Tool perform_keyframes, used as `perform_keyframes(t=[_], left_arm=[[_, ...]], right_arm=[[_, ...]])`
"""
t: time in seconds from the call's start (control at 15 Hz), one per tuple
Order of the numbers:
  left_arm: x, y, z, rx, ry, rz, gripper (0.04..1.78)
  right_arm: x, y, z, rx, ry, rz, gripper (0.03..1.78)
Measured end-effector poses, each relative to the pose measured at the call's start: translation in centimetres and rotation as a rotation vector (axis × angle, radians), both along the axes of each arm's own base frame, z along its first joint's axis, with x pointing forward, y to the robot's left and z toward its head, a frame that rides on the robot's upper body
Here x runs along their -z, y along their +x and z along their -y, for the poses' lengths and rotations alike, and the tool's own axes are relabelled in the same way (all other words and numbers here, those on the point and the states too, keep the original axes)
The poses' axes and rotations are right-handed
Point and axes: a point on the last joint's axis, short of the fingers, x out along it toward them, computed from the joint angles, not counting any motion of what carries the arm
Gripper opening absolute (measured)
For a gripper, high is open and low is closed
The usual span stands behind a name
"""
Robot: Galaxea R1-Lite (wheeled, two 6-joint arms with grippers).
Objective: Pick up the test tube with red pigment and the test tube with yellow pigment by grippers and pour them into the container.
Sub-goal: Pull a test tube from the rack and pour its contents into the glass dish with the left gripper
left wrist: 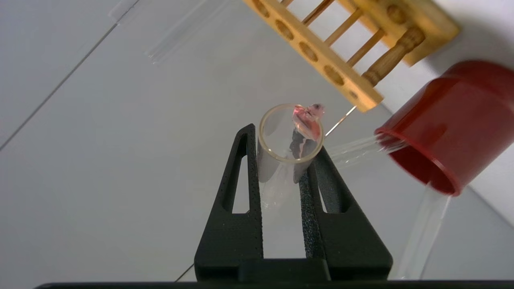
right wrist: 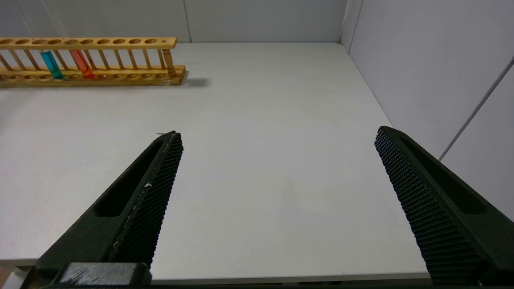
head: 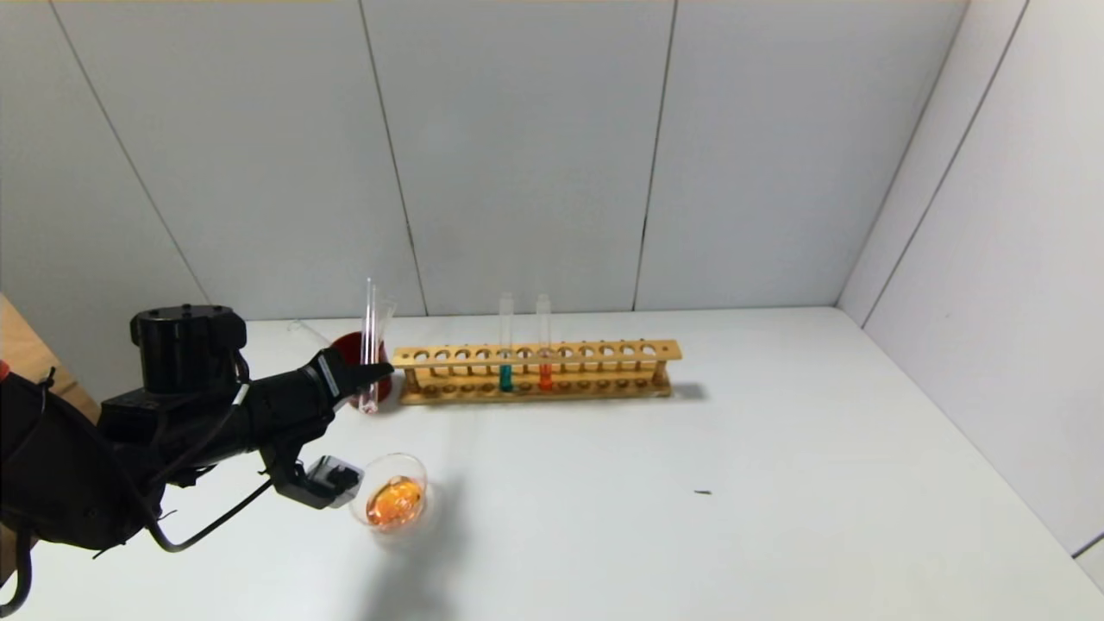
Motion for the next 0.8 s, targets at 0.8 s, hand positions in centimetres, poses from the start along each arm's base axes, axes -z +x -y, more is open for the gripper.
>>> perform_keyframes(t=[0.8], left_arm=[[-1.6, -0.7, 0.1, 0.023, 0.055, 0.165, 0.32]], right_arm=[[0.0, 0.0, 0.0, 0.000, 0.000, 0.000, 1.75]])
